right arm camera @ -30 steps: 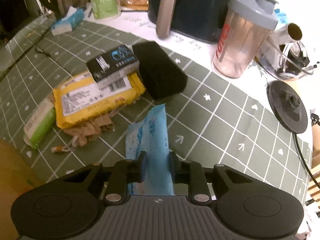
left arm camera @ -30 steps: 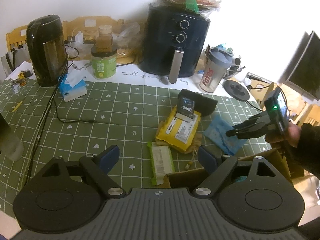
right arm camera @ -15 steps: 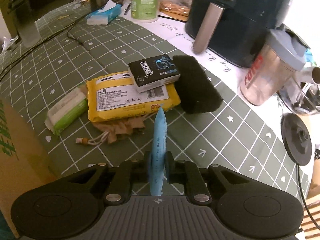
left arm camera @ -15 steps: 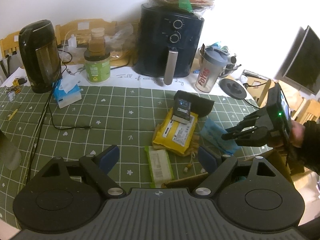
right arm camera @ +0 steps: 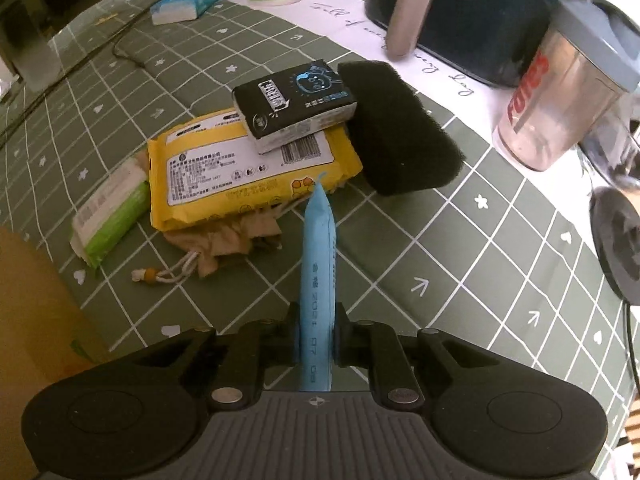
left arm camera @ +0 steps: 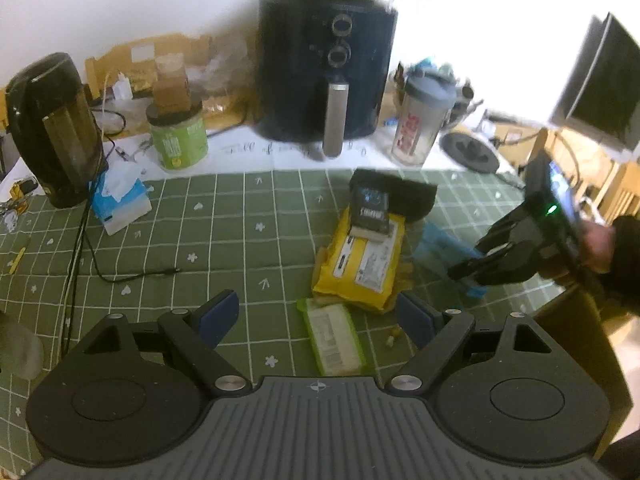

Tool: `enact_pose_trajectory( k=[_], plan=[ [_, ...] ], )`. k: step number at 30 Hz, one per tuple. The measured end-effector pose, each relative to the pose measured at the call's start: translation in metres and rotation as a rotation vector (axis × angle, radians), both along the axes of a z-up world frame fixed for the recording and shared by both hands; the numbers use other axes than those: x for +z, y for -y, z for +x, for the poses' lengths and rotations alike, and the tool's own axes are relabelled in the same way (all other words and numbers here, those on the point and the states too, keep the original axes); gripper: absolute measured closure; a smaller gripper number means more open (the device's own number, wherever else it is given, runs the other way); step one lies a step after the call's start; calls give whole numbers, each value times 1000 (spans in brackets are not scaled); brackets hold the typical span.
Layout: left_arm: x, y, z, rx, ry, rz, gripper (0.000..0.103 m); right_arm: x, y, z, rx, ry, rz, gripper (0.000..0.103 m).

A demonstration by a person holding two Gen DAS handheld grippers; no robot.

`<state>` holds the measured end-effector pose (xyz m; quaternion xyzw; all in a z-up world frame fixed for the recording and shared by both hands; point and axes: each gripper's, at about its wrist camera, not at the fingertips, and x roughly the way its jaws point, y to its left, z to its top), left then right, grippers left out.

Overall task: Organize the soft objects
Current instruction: 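Lift the blue packet with the right gripper while the left gripper approaches the green-white packet, then close the left gripper on the green-and-white wrapped packet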

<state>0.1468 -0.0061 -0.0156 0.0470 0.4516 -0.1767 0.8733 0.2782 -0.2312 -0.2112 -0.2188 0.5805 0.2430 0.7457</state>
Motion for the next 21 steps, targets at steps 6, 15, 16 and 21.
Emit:
enact_pose_trajectory(
  k=[6,15,16,21],
  plan=[
    [-18,7,24,-28,-96,28,17,27,12,-5,-46,27,30,87],
    [-58,23,63,-80,-266,63,17,78,32,-25,-111,112,65,86],
    [-64,24,67,-87,-292,60,17,83,34,-28,-114,122,64,86],
    [-94,31,86,-102,-412,86,17,105,44,-43,-152,165,68,86]
  ],
)
